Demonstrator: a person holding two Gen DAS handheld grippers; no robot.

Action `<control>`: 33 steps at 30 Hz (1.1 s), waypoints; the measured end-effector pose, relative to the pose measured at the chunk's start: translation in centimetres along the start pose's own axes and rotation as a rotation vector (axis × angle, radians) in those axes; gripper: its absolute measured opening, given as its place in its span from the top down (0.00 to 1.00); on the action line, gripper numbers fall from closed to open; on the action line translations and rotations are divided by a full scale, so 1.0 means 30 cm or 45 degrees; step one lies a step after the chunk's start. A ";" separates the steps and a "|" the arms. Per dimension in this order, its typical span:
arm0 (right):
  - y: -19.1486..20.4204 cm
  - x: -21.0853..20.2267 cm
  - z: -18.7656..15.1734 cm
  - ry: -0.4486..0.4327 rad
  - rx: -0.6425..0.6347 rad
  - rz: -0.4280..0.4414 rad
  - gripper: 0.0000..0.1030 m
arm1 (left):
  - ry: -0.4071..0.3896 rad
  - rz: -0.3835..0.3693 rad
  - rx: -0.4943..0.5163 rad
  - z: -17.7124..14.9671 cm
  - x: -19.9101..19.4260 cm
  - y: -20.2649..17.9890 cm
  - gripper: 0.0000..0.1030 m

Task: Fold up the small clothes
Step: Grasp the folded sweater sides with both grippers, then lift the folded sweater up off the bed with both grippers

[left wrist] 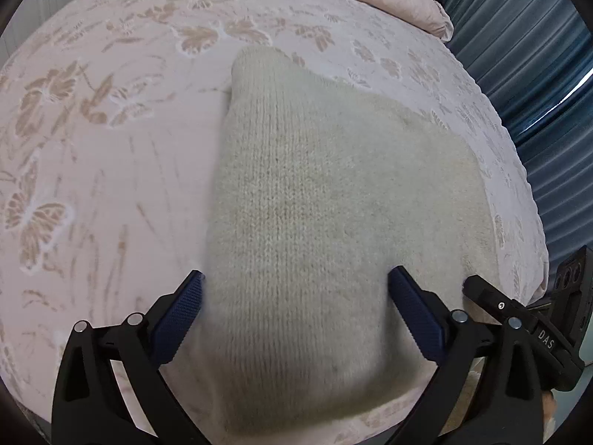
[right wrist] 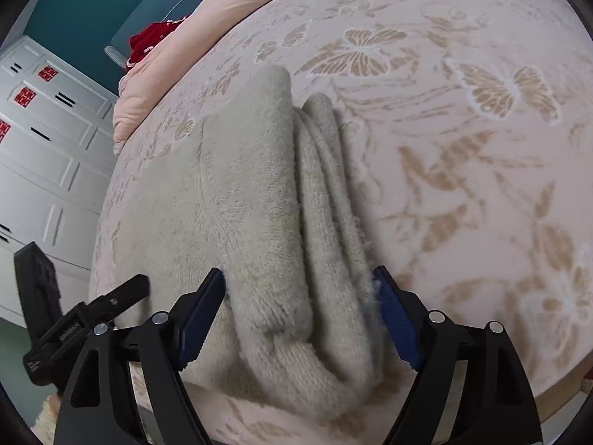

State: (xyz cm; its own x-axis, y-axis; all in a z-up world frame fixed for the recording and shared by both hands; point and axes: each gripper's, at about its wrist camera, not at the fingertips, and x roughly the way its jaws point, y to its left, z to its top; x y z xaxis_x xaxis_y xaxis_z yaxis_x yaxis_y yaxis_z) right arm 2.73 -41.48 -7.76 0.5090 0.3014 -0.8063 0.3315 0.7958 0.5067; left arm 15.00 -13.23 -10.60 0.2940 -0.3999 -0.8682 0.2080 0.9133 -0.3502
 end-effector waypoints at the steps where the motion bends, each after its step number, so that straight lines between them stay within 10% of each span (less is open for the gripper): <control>1: -0.002 0.019 0.001 0.005 0.020 0.017 0.16 | 0.023 -0.044 -0.051 0.006 0.029 0.021 0.04; 5: 0.034 0.043 0.006 -0.027 0.008 0.035 0.14 | 0.071 -0.205 -0.300 0.010 0.062 0.098 0.05; 10: 0.074 -0.036 0.029 -0.064 -0.011 0.123 0.68 | 0.068 -0.221 -0.177 0.010 -0.021 0.049 0.46; 17: 0.049 -0.213 -0.117 -0.060 -0.035 0.122 0.68 | 0.136 -0.284 -0.089 -0.103 -0.173 -0.001 0.51; 28: -0.065 -0.103 -0.217 0.012 0.125 0.086 0.36 | 0.138 0.036 0.144 -0.219 -0.112 -0.095 0.21; 33: -0.053 -0.136 -0.218 -0.043 0.149 0.115 0.61 | 0.142 0.038 0.167 -0.207 -0.133 -0.114 0.47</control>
State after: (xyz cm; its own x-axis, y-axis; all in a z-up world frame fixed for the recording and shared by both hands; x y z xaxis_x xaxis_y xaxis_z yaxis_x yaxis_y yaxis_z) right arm -5.06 -40.54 -7.27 0.5666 0.3498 -0.7461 0.3723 0.6991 0.6105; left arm 7.32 -14.28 -8.11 0.1978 -0.3550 -0.9137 0.3232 0.9036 -0.2811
